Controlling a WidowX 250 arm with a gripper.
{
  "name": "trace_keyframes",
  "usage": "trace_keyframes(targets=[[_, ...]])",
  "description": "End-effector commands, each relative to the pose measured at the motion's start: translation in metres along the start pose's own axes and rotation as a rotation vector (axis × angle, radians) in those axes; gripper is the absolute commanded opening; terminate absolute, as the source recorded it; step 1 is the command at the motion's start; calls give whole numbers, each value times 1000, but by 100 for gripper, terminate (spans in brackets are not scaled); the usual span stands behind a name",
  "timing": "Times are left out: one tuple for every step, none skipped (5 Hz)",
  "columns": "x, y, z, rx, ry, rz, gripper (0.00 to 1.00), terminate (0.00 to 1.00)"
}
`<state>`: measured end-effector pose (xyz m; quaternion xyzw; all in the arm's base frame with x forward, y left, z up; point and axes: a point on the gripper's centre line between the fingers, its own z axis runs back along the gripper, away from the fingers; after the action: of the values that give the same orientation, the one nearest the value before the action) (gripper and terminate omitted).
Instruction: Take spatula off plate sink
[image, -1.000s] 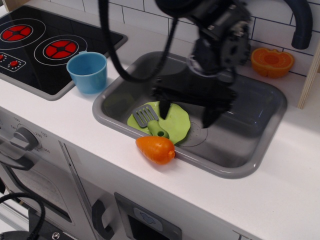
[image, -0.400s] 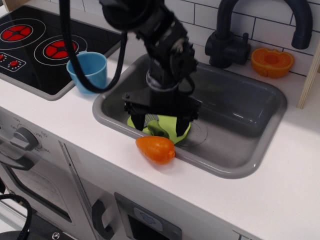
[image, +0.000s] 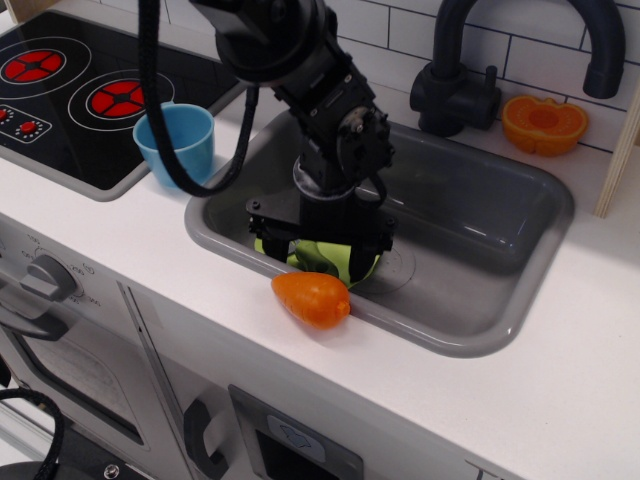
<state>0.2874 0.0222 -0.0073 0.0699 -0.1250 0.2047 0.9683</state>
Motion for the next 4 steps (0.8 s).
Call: trace_keyframes(targets=[[14,-10,2,-15,3,41,0,0],[18,-10,6,-16,-21,60,0,0],[23,-8,18,8,-61,103,0,0],[32,-14,40,-3,-76,158,0,0]])
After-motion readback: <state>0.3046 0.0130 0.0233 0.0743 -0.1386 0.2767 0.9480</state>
